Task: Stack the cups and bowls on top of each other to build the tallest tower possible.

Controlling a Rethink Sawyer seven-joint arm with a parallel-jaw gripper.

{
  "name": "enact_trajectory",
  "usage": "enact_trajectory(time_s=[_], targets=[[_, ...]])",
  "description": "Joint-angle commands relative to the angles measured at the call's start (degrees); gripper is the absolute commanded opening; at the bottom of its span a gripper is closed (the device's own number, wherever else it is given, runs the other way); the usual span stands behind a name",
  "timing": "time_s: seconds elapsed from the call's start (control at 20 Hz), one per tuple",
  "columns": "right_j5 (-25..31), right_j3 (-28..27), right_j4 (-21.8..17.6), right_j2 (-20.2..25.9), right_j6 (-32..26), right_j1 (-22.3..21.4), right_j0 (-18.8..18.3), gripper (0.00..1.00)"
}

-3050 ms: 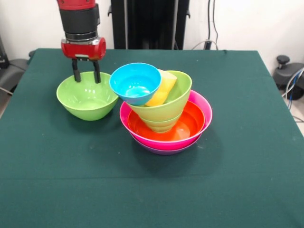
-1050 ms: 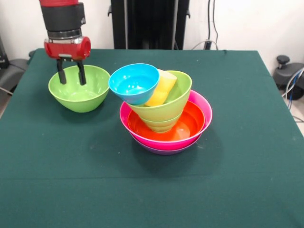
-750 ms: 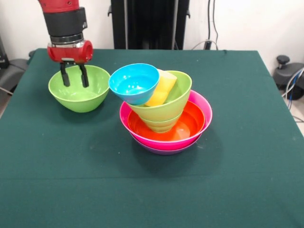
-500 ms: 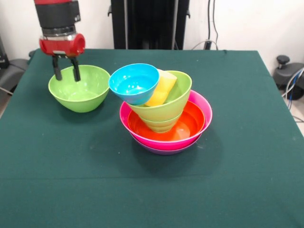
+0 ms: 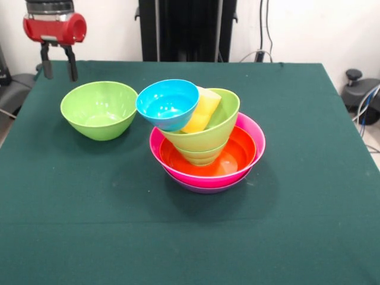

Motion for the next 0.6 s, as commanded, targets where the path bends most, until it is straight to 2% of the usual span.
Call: enact_trajectory(time_s=[0.05, 0.15, 0.45, 0.6], targets=[[5.5, -0.5, -3.0, 2.2, -13.8, 5.0, -0.1, 1.00], [4.7, -2.2, -4.9, 2.0, -15.1, 8.4, -1.2, 1.00], [4.0, -3.2, -7.5, 0.7, -14.3, 9.3, -0.5, 1.00], [2.0, -6.2, -11.1, -0.9, -13.7, 13.6, -0.2, 1.00]])
